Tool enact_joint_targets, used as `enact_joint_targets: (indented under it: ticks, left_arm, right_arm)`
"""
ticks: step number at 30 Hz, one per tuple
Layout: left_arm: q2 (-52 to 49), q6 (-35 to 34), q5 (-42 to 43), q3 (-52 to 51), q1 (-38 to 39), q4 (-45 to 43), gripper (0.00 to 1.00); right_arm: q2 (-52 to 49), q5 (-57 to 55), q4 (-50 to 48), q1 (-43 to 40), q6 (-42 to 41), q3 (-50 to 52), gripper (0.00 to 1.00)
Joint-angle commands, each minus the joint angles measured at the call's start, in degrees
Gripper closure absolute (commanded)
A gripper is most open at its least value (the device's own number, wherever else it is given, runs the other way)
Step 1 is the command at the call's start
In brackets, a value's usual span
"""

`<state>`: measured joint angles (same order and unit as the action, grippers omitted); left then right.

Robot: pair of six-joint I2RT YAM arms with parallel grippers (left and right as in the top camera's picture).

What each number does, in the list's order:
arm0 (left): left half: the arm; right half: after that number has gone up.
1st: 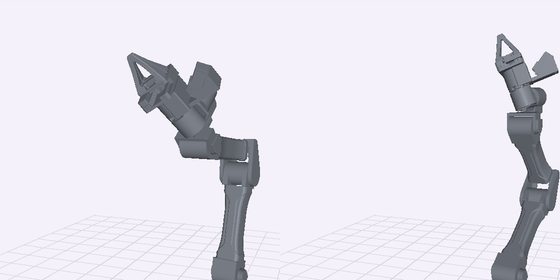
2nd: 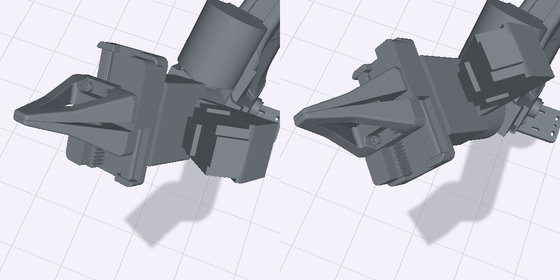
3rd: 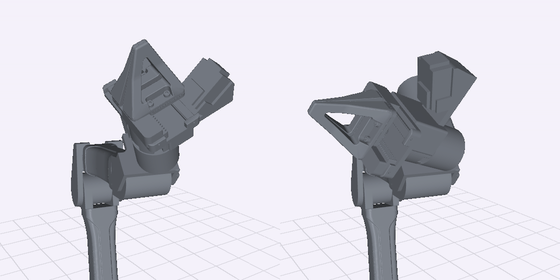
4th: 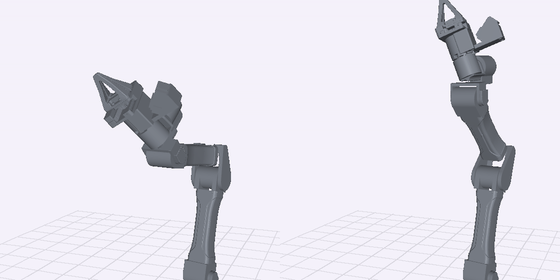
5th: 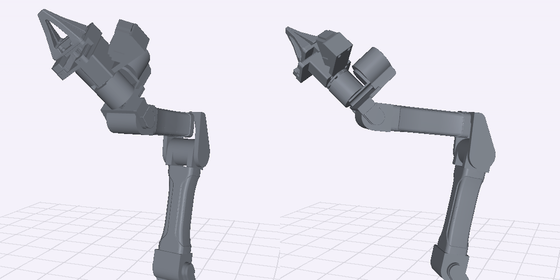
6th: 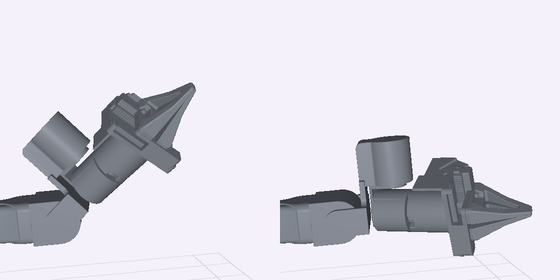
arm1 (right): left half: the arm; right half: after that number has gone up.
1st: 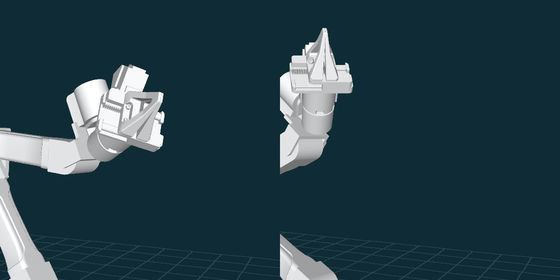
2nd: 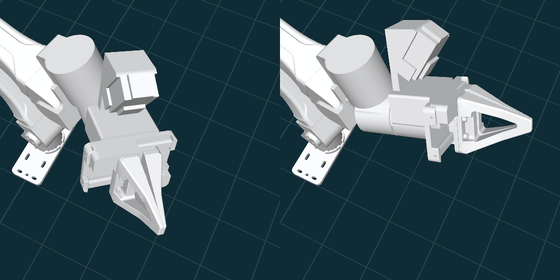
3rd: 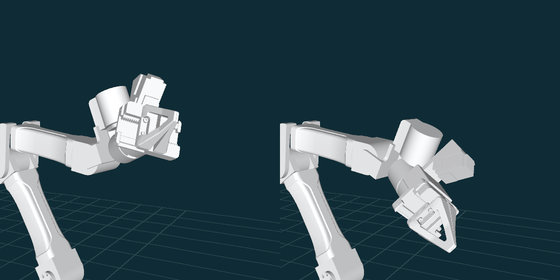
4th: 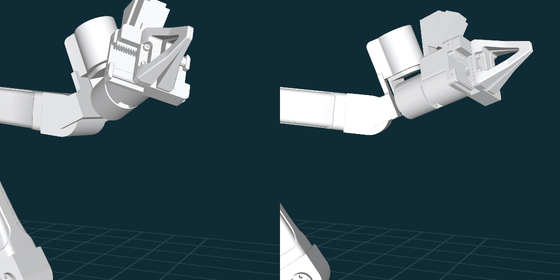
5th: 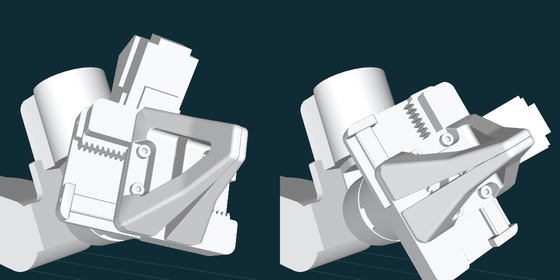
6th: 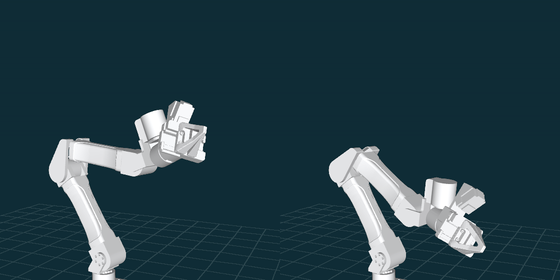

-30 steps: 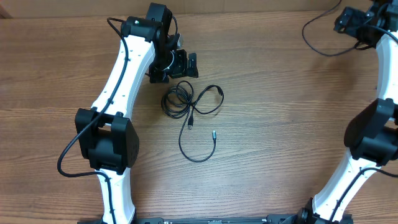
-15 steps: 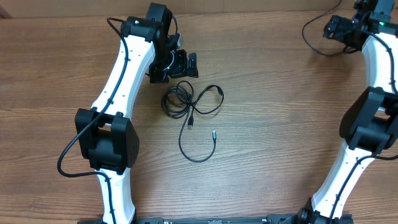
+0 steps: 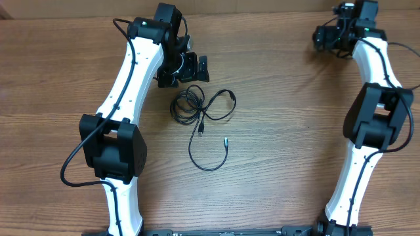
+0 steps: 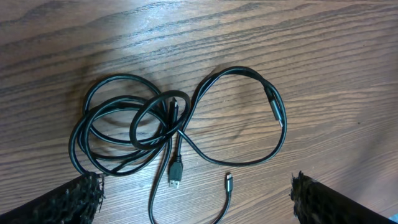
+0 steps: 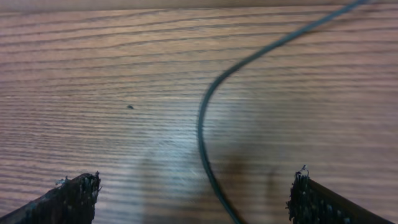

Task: Untangle cables

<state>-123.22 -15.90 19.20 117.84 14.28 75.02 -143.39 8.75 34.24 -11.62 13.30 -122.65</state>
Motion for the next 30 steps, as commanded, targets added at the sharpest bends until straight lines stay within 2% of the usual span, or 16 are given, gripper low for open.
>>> enact_joint_targets:
  ticks: [1,5,8,10,13,15,16,17,24,30]
  left_arm:
    - [0.74,1.33,-0.55,0.76,0.37,-0.11,0.01]
    - [0.74,1.33,-0.55,0.76,0.37,-0.11,0.00]
    - [0.74,1.31,-0.55,0.76,0.37,-0.11,0.00]
    - [0.74,1.31,-0.55,0.76,0.37,-0.11,0.00]
    - [0.74,1.31,-0.55,0.76,0.37,-0.11,0.01]
    - [0.74,1.33,-0.55,0.76,0.37,-0.11,0.00]
    - [0.74,1.31,-0.55,0.76,0.37,-0.11,0.01]
    - [0.74,1.31,-0.55,0.76,0.37,-0.11,0.00]
    - [0.74,1.33,-0.55,0.76,0.37,-0.11,0.00]
    - [0.74,1.31,-0.55,0.76,0.37,-0.11,0.00]
  right_arm:
    - [-2.25,0.35,-1.07,-0.33,2.21,-0.28,0.05]
    - [-3.50,0.35,-1.01,-0.33,2.23,-0.28,0.23]
    - [-4.20,0.37,-0.55,-0.33,2.21,-0.28,0.30]
    - [-4.57,0.37,0.17,-0.33,2.21,-0.28,0.46]
    - [-4.94,0.37,1.86,-0.33,2.19,-0.28,0.65]
    - [-4.94,0.37,2.60,-0.33,2.03,-0.31,0.80]
    - [-4.92,0.37,2.75,-0.33,1.49,-0.31,0.91]
    - [-4.72,0.37,2.97,-0.33,0.81,-0.33,0.96]
    - [-0.02,0.35,3.52,-0.33,-9.16,-0.48,0.96]
    - [8.57,0.33,3.17,-0.33,-23.47,-0.63,0.96]
